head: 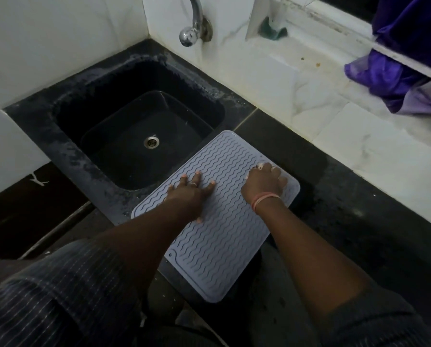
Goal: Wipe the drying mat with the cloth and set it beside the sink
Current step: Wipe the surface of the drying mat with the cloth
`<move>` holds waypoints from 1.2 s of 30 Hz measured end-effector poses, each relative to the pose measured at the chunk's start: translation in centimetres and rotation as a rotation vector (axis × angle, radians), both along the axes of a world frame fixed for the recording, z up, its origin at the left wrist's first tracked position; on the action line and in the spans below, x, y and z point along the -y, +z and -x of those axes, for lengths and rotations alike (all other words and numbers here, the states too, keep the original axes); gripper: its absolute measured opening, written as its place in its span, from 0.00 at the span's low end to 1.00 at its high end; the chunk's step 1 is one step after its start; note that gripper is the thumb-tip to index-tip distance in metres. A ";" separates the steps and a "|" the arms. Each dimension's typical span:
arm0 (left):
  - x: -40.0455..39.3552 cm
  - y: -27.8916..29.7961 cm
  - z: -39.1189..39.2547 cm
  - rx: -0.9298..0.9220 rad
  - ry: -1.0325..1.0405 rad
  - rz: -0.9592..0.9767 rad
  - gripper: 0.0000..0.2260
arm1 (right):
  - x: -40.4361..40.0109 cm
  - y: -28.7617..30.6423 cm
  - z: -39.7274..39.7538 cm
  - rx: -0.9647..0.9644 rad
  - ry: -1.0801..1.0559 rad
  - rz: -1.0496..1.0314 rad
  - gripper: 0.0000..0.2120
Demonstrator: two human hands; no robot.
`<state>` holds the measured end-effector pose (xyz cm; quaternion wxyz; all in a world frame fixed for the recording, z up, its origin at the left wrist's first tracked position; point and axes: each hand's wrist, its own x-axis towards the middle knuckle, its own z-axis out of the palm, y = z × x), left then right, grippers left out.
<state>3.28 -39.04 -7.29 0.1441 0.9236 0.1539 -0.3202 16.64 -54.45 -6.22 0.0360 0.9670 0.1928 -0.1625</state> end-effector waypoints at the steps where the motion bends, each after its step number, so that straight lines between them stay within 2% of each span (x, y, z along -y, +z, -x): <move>1: 0.1 0.0 -0.1 -0.007 0.000 -0.006 0.54 | 0.1 0.0 0.9 0.006 0.019 0.004 0.25; 13: 0.4 0.5 -0.3 -0.039 -0.009 -0.070 0.53 | 0.1 -0.6 14.9 0.067 0.201 0.005 0.25; 16: 0.4 0.5 -0.2 -0.052 -0.037 -0.086 0.53 | 0.2 -0.7 17.0 0.035 0.213 -0.013 0.25; 19: -0.3 0.9 -0.3 -0.056 -0.094 -0.078 0.51 | 0.3 -0.6 19.0 -0.035 0.246 -0.002 0.29; 24: -1.6 1.1 0.7 0.033 -0.133 -0.048 0.49 | 0.8 0.1 21.8 -0.178 0.295 -0.056 0.32; 28: -2.5 1.0 2.5 0.191 -0.033 0.007 0.43 | 1.0 0.1 23.4 -0.151 0.283 -0.151 0.26; 30: -3.0 0.5 3.6 0.259 0.013 0.059 0.40 | 1.1 -0.7 22.7 -0.113 0.221 -0.238 0.22; 32: -3.1 -0.2 5.1 0.326 0.073 0.137 0.36 | 1.3 -1.3 21.0 -0.173 0.024 -0.444 0.25; 34: -3.1 -1.0 6.7 0.382 0.070 0.160 0.33 | 2.1 -1.5 19.4 -0.281 -0.221 -0.714 0.23; 36: -3.5 -1.5 8.3 0.422 0.048 0.138 0.30 | 2.2 -0.8 18.7 -0.230 -0.338 -0.809 0.21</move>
